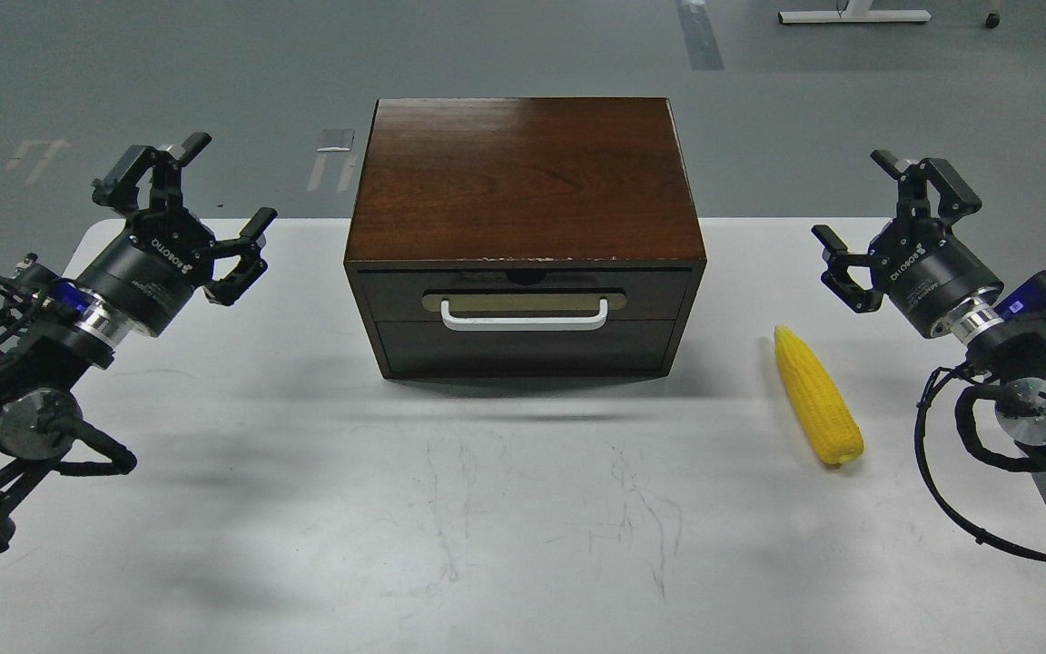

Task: Put corn in drawer with both arms
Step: 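Raise the left gripper and move it toward the wooden box, then reach the left gripper down to the white drawer handle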

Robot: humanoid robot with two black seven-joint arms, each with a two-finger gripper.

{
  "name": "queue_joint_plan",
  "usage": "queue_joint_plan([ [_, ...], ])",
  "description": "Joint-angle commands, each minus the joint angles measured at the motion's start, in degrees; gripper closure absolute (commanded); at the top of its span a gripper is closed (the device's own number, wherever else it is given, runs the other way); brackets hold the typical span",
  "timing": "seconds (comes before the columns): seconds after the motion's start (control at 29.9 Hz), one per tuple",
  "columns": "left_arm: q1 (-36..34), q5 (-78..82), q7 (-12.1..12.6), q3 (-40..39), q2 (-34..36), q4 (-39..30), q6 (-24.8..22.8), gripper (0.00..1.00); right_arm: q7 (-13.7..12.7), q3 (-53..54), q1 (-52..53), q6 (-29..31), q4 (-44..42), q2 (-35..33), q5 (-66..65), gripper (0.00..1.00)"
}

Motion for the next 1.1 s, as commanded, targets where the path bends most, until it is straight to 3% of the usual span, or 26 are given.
queue_joint_plan([
  [0.0, 0.44, -0.17, -0.01, -0.07, 0.09, 0.0, 0.0, 0.02, 0.01, 0.01, -0.02, 0.0, 0.04, 0.01, 0.0, 0.0],
  [0.37, -0.69, 0.62, 0.04, 0.02, 1.05, 0.35, 0.0, 0.02, 0.01, 0.01, -0.02, 0.09, 0.21, -0.34, 0.09, 0.0],
  [0.57, -7.1, 7.63, -0.01, 0.46, 5.18, -0.87, 0.0, 0.02, 0.01, 0.09, -0.11, 0.18, 0.48, -1.13, 0.09, 0.0],
  [0.73, -11.85, 21.44, -0.01, 0.46, 11.15, -8.25, 0.0, 0.02, 0.01, 0.53, -0.02, 0.27, 0.57, -1.75, 0.09, 0.0],
  [0.87, -16.76, 35.83, -0.01, 0.46, 16.25, -20.27, 0.0, 0.02, 0.01, 0.54, 0.59, 0.27, 0.48, -2.1, 0.09, 0.0],
  [1.07, -24.58, 61.91, -0.01, 0.72, 16.35, -31.18, 0.0, 0.02, 0.01, 0.54, 0.5, 0.27, 0.3, -2.1, 0.0, 0.0],
])
